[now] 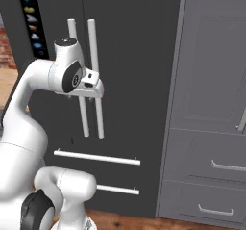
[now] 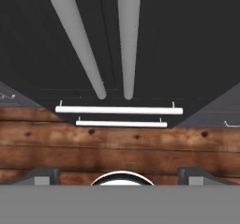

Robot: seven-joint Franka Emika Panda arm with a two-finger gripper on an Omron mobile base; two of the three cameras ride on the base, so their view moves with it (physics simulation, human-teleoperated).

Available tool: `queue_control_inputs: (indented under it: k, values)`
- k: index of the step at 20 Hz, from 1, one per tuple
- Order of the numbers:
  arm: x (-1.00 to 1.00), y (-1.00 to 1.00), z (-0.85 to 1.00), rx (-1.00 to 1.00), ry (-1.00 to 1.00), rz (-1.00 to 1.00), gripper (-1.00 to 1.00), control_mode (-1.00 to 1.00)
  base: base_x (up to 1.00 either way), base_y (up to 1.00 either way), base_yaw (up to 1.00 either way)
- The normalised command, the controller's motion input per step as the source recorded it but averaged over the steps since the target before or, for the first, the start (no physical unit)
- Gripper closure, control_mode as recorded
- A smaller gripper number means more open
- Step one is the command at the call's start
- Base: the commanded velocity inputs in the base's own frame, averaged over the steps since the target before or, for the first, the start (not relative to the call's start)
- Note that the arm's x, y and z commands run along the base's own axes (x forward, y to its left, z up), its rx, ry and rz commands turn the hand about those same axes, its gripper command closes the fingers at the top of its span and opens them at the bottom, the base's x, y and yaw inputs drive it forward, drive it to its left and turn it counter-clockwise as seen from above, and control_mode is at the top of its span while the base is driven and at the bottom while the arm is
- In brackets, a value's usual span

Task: Retrieve the fish from the fridge and place it on the saucepan with marinade on the stove.

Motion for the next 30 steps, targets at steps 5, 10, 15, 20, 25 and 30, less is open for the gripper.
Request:
queue_control_inputs:
  k: [5,10,15,20,25,30]
  values:
    - [0.0,0.0,0.0,0.0,0.0,0.0,-1.0,1.0,0.0,0.0,0.0]
    - [0.0,0.0,0.0,0.0,0.0,0.0,-1.0,-1.0,0.0,0.0,0.0]
    - [0.0,0.0,0.0,0.0,0.0,0.0,-1.0,-1.0,0.0,0.0,0.0]
    - [0.07,0.17,0.0,-0.01,-0.12,0.0,-1.0,-1.0,0.0,0.0,0.0]
    - [0.04,0.45,0.0,0.0,-0.3,0.01,-1.0,-1.0,0.0,0.0,0.0]
    - [0.0,0.31,0.0,0.0,-0.28,0.01,-1.0,-1.0,0.0,0.0,0.0]
